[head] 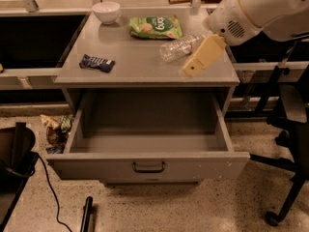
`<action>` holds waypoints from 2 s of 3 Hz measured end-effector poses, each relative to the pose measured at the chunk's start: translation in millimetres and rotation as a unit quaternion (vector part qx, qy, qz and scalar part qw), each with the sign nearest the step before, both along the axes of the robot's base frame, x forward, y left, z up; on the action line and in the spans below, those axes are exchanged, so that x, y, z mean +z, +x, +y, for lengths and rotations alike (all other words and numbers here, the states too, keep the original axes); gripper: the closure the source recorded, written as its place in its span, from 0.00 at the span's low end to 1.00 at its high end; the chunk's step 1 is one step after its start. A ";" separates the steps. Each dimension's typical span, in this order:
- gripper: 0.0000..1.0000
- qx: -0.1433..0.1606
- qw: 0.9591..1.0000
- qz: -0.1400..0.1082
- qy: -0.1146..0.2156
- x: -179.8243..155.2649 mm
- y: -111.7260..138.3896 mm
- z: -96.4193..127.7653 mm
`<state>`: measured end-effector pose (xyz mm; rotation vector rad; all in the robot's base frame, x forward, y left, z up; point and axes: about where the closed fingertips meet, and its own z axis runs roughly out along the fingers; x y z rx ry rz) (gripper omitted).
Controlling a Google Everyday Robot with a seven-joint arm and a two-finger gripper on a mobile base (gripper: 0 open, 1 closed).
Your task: Place rxbar blueberry into top drawer
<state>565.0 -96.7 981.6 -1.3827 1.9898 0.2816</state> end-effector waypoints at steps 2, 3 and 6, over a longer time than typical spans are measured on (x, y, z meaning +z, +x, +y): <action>0.00 0.074 0.990 -0.053 0.103 -8.2 87.2 78.0; 0.00 0.067 0.985 -0.055 0.152 -13.4 109.9 118.7; 0.00 0.060 0.977 -0.047 0.199 -32.6 128.1 168.2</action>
Offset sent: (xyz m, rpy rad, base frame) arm 0.1349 0.1271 -0.0053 0.3421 -0.1647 0.2397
